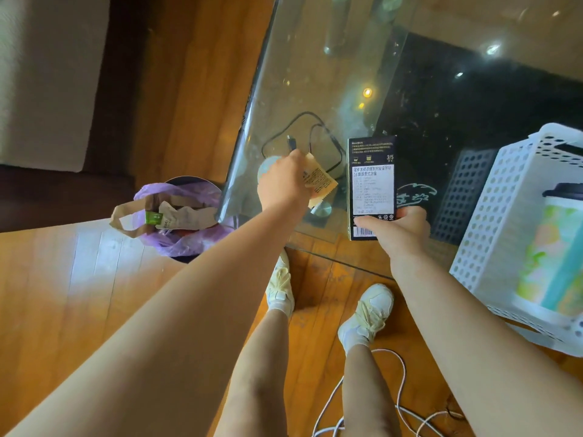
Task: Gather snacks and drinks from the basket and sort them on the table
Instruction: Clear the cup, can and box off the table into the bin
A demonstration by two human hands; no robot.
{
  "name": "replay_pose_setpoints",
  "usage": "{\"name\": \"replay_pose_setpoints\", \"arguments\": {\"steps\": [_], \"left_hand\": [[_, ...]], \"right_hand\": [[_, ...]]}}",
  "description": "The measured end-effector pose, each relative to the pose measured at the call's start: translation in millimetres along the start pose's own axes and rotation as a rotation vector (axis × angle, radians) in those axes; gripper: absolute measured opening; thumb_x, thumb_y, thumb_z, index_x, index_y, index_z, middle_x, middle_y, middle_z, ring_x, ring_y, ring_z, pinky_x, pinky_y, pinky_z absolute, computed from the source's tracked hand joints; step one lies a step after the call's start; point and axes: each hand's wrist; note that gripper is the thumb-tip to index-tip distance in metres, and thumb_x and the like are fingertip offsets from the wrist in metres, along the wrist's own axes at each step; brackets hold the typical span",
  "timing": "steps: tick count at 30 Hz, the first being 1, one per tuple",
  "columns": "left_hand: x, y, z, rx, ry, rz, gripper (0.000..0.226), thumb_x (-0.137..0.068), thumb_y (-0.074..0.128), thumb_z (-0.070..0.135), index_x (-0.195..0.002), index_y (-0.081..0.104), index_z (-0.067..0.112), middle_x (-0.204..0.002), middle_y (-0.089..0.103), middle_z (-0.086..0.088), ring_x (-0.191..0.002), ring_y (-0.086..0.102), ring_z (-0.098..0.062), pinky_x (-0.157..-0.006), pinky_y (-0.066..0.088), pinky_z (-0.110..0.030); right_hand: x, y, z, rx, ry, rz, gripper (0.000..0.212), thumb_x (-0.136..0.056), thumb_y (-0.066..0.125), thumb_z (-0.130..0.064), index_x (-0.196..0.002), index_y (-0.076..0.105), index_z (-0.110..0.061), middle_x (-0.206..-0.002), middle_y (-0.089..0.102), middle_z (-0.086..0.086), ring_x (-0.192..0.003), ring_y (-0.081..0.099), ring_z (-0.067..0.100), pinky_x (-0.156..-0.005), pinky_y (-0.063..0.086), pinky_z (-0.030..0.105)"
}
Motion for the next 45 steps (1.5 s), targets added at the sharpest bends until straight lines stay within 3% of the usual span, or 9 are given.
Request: {"name": "replay_pose_setpoints", "arguments": {"steps": [6,9,13,19,22,28,34,41,45], "left_hand": [[18.4,-13.3,-28.9,0.316,-0.175,-0.029,0.034,-0.074,0.072,0.018,-0.092,0.043,0.017,-0.095,0.057,-0.003,-0.084,0.052,-0.023,-0.064,0.041,-0.031],[40.8,-24.9,-58.6,0.611,-0.280,-0.001,0.029,-0.073,0.073,0.016,-0.094,0.053,0.012,-0.091,0.060,0.000,-0.085,0.061,-0.024,-0.067,0.053,-0.034],[67.7,-36.1,-127.1,0.872,-0.432,0.055,0.020,-0.080,0.067,0.009,-0.095,0.055,0.015,-0.099,0.067,-0.006,-0.075,0.066,-0.011,-0.053,0.056,-0.023],[71.6,-38.7,-235.1,0.917,-0.752,0.096,0.030,-0.087,0.052,-0.003,-0.116,0.052,0.004,-0.120,0.059,-0.019,-0.105,0.062,-0.033,-0.084,0.055,-0.047],[65.7,-34.7,-262.4,0.901,-0.844,0.099,0.034,-0.087,0.052,-0.001,-0.120,0.052,0.003,-0.122,0.058,-0.019,-0.107,0.061,-0.032,-0.082,0.056,-0.043],[47.4,-29.4,-274.8,0.866,-0.835,0.080,0.031,-0.090,0.050,0.005,-0.120,0.051,0.003,-0.125,0.057,-0.018,-0.111,0.058,-0.033,-0.084,0.056,-0.044],[48.1,-39.2,-277.5,0.942,-0.869,-0.107,0.061,-0.088,0.059,0.020,-0.141,0.030,0.009,-0.138,0.042,-0.011,-0.104,0.046,-0.023,-0.085,0.046,-0.036],[78.6,-78.6,-250.4,1.019,-0.760,-0.204,0.037,-0.094,0.049,0.011,-0.131,0.047,0.008,-0.116,0.059,-0.011,-0.103,0.057,-0.023,-0.085,0.046,-0.036],[97.5,-91.4,-205.1,0.993,-0.630,-0.211,0.023,-0.095,0.047,0.009,-0.116,0.055,0.012,-0.094,0.064,-0.005,-0.079,0.059,-0.015,-0.070,0.048,-0.026]], "right_hand": [[16.4,26.1,-18.6,0.048,0.024,-0.028,0.063,-0.068,0.079,-0.013,-0.107,0.030,-0.022,-0.117,0.053,0.006,-0.097,0.057,0.019,-0.055,0.040,0.016],[42.7,46.4,-26.2,0.122,-0.090,-0.048,0.056,-0.070,0.077,-0.012,-0.103,0.033,-0.022,-0.108,0.055,0.002,-0.075,0.053,0.008,-0.043,0.034,0.010],[84.6,77.6,-27.3,0.165,-0.195,-0.269,0.058,-0.070,0.072,-0.007,-0.108,0.032,-0.027,-0.105,0.055,-0.002,-0.079,0.054,0.006,-0.060,0.041,0.014],[128.4,141.9,-22.1,0.494,-0.312,-0.516,0.064,-0.072,0.071,-0.020,-0.129,0.041,-0.020,-0.118,0.060,0.001,-0.101,0.059,0.018,-0.081,0.054,0.036],[131.9,175.8,-23.5,0.508,-0.284,-0.526,0.050,-0.075,0.071,-0.023,-0.120,0.049,-0.017,-0.110,0.064,0.000,-0.084,0.058,0.012,-0.060,0.049,0.019],[120.2,215.9,-29.2,0.445,-0.207,-0.505,0.046,-0.080,0.069,-0.025,-0.120,0.051,-0.010,-0.105,0.060,0.000,-0.086,0.059,0.014,-0.070,0.055,0.025],[107.6,221.1,-31.8,0.607,-0.121,-0.682,0.077,-0.084,0.063,-0.031,-0.146,0.021,-0.012,-0.148,0.036,0.012,-0.132,0.041,0.028,-0.104,0.042,0.046],[122.5,166.1,-44.2,0.540,-0.131,-0.717,0.037,-0.088,0.056,-0.020,-0.125,0.051,-0.021,-0.120,0.061,0.006,-0.109,0.058,0.021,-0.093,0.049,0.037],[121.3,117.5,-53.3,0.386,-0.179,-0.678,0.025,-0.088,0.054,-0.016,-0.111,0.057,-0.025,-0.100,0.066,0.000,-0.092,0.063,0.012,-0.083,0.052,0.030]]}}
Point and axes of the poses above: each hand's wrist, its own x-axis away from the middle knuckle, its own y-axis out of the palm, z = x × y
